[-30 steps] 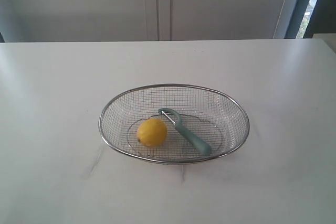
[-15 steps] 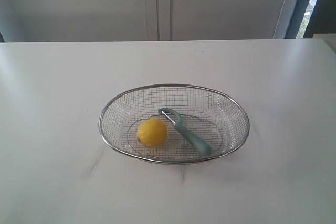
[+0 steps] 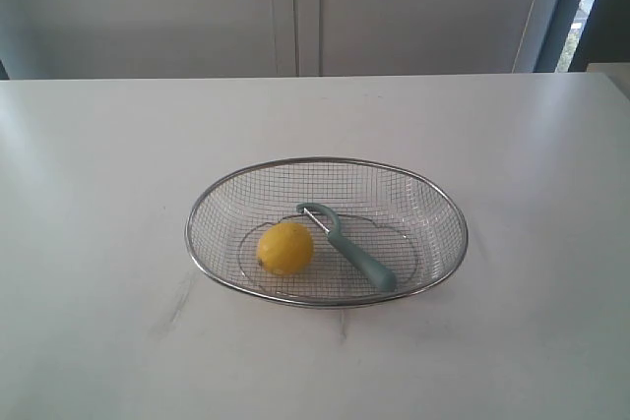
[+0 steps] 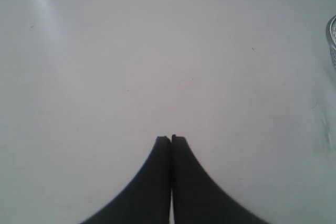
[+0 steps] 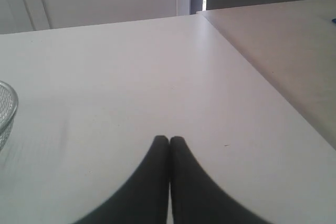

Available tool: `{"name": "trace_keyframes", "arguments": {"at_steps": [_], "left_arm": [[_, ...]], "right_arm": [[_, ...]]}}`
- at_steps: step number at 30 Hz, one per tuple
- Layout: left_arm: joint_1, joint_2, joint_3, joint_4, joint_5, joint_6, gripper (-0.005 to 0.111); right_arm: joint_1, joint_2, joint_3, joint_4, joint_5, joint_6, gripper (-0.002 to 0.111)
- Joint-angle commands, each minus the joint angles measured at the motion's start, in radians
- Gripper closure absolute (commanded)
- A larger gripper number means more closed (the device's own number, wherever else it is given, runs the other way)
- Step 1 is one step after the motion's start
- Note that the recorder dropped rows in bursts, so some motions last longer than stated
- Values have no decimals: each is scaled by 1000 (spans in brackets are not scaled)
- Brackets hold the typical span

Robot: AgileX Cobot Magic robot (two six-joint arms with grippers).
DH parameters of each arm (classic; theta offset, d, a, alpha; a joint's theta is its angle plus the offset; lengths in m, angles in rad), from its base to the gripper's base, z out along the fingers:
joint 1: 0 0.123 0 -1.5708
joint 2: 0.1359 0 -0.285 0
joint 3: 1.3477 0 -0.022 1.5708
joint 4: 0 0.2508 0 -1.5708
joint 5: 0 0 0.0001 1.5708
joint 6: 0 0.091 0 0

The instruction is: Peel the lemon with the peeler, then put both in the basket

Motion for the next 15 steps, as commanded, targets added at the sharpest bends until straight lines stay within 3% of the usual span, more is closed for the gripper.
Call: {"name": "trace_keyframes", "arguments": {"at_steps": [1, 15], "left_arm": [[4, -4, 4, -7, 3, -4, 107], [4, -4, 4, -7, 3, -4, 107]], "right_arm": [[-4, -7, 7, 47, -1, -76, 108], [50, -7, 7, 49, -4, -72, 108]]}}
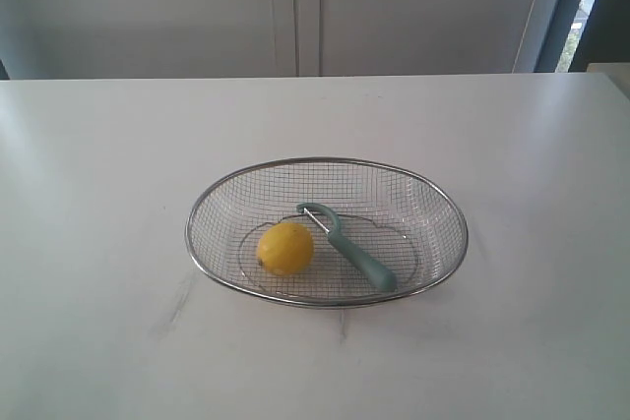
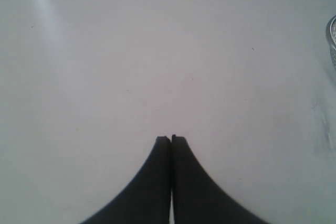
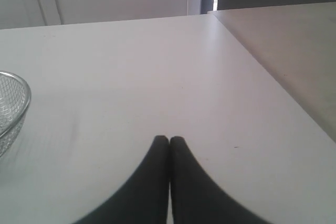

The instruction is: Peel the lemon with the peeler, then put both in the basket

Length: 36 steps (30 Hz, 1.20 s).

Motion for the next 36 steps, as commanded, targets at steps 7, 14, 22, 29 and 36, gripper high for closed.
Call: {"name": "trace_keyframes", "arguments": {"at_steps": [7, 14, 22, 29, 36], "left_arm": [[4, -4, 4, -7, 3, -4, 107], [4, -4, 4, -7, 3, -4, 107], [4, -4, 4, -7, 3, -4, 107], [-19, -4, 4, -7, 2, -4, 107], [-26, -4, 4, -7, 2, -4, 107]], "right_arm": [[84, -7, 7, 0, -6, -5, 108], [119, -7, 7, 0, 0, -5, 108], [119, -7, 7, 0, 3, -5, 108], [119, -7, 7, 0, 3, -5, 108], [119, -7, 7, 0, 3, -5, 108]]}}
